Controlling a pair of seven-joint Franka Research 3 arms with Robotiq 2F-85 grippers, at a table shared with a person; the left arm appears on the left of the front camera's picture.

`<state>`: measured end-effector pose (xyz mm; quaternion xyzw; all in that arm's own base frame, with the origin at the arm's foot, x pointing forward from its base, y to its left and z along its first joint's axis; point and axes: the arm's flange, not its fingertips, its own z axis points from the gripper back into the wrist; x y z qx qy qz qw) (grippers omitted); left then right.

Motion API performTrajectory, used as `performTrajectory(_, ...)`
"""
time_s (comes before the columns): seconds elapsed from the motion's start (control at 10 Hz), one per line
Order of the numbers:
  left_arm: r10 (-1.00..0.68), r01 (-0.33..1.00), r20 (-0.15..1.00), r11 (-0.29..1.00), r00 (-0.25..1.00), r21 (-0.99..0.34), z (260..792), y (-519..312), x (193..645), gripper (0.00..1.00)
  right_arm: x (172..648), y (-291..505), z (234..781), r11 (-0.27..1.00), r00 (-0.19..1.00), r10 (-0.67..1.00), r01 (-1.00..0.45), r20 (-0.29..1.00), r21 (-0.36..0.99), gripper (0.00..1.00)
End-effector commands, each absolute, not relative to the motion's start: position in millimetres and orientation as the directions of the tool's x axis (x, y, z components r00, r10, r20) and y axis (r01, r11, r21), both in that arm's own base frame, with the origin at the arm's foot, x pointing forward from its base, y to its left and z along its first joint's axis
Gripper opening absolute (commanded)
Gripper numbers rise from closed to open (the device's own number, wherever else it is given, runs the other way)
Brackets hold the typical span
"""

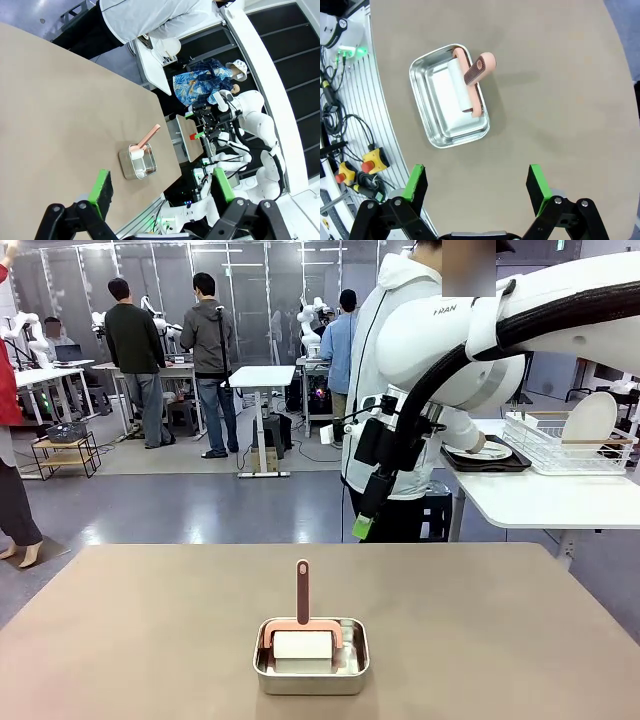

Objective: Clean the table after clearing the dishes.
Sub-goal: When the right (or left) Handle tray is removed, use the right hand (or left hand) to clean the right (or left) side of the table with the Lint Roller.

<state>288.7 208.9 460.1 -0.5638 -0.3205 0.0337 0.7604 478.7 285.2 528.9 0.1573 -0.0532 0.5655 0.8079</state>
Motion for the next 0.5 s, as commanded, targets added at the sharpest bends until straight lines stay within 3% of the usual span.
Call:
performTrajectory(0.0, 0.419, 0.310, 0.444, 0.350, 0.792, -0.884, 462.3, 210.0, 287.5, 1.00, 471.9, 282.0, 529.4, 0.315, 0.365, 0.891, -0.925, 0.271, 0.211, 1.00)
performTrajectory(0.4, 0.419, 0.310, 0.444, 0.350, 0.792, -0.884, 462.3, 210.0, 287.5, 1.00, 486.7, 305.6, 516.7, 0.304, 0.344, 0.897, -0.936, 0.278, 0.177, 1.00)
